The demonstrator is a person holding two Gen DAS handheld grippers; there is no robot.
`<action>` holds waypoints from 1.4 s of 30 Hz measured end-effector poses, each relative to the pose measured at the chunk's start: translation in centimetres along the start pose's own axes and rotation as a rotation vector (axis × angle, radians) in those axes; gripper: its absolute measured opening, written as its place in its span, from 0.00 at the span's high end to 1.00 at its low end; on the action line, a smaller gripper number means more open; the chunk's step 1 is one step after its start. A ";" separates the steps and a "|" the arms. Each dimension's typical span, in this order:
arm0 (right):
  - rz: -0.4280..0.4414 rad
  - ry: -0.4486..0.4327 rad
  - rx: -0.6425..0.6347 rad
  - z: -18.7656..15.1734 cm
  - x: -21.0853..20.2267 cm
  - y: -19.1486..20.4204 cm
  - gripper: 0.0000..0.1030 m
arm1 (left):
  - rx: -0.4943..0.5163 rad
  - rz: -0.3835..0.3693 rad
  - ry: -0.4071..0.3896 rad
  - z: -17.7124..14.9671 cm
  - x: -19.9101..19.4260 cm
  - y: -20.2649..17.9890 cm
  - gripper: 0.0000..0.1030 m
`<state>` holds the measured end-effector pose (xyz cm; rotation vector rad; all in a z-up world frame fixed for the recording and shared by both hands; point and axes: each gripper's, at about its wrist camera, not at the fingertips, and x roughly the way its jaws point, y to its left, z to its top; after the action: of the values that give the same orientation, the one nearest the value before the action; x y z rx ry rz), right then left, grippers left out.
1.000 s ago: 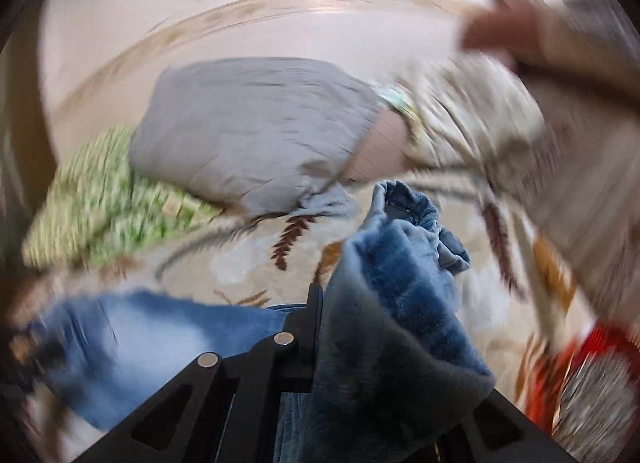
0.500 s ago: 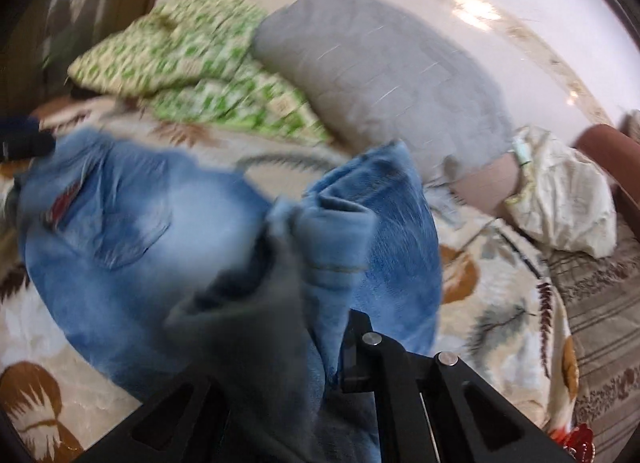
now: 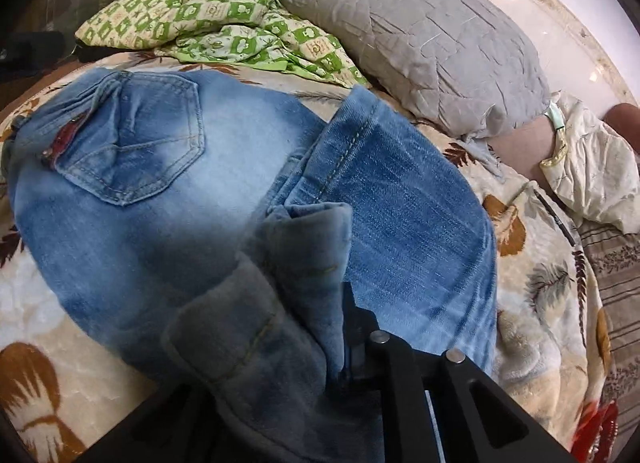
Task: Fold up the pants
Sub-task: 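Press the folded leg flat with the left tool while the right tool releases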
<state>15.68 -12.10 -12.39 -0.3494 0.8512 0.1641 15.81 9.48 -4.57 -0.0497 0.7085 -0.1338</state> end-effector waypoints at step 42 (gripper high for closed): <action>0.161 -0.029 0.371 -3.4 -0.6 -11.1 0.01 | 0.451 0.053 0.398 2.3 18.6 -15.6 0.00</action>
<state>16.06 -23.69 -11.36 0.0688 0.8618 0.1566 29.64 -8.59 -13.39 0.4370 1.0604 -0.2540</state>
